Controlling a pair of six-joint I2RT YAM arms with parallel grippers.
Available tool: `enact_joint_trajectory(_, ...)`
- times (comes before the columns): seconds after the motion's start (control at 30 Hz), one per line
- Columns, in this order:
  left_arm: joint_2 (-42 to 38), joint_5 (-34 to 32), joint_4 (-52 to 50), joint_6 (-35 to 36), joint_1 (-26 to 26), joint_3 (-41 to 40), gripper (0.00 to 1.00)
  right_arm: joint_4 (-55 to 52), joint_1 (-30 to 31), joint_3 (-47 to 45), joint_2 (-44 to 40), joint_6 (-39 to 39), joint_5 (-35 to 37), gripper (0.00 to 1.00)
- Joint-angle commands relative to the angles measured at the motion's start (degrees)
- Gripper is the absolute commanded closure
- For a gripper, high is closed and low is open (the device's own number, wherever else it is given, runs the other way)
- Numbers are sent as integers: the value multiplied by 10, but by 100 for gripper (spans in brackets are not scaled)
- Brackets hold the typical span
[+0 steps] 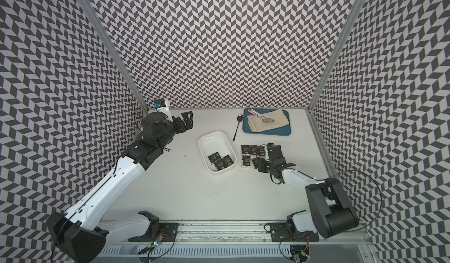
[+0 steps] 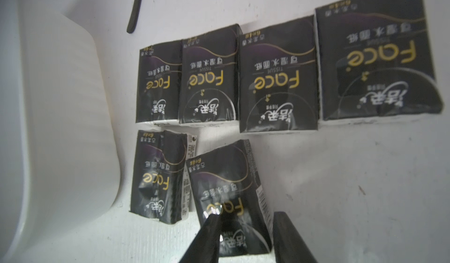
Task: Take the pocket tissues out of the storage box
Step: Adjust the pocket tissues at the center of the board.
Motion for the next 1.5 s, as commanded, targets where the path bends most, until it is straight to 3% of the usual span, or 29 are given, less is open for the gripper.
enact_joint_trajectory(0.0, 2, 0, 17, 0, -4, 14, 1, 23, -2, -6, -15, 5, -10, 60)
enact_joint_trajectory(0.17, 1, -2, 16, 1, -5, 14, 1, 27, -1, -6, -19, 9, -23, 62)
enact_joint_trajectory(0.37, 2, -3, 16, 1, -7, 14, 1, 43, 1, -13, 2, 13, -22, 76)
enact_joint_trajectory(0.53, 3, -6, 16, 3, -6, 14, 1, 64, 1, -27, 25, 26, -14, 81)
enact_joint_trajectory(1.23, 8, -7, 18, 6, -7, 14, 1, 94, 1, -18, 38, 68, -6, 83)
enact_joint_trajectory(1.47, 8, -7, 19, 5, -7, 16, 1, 71, 1, -5, -2, 67, -9, 77)
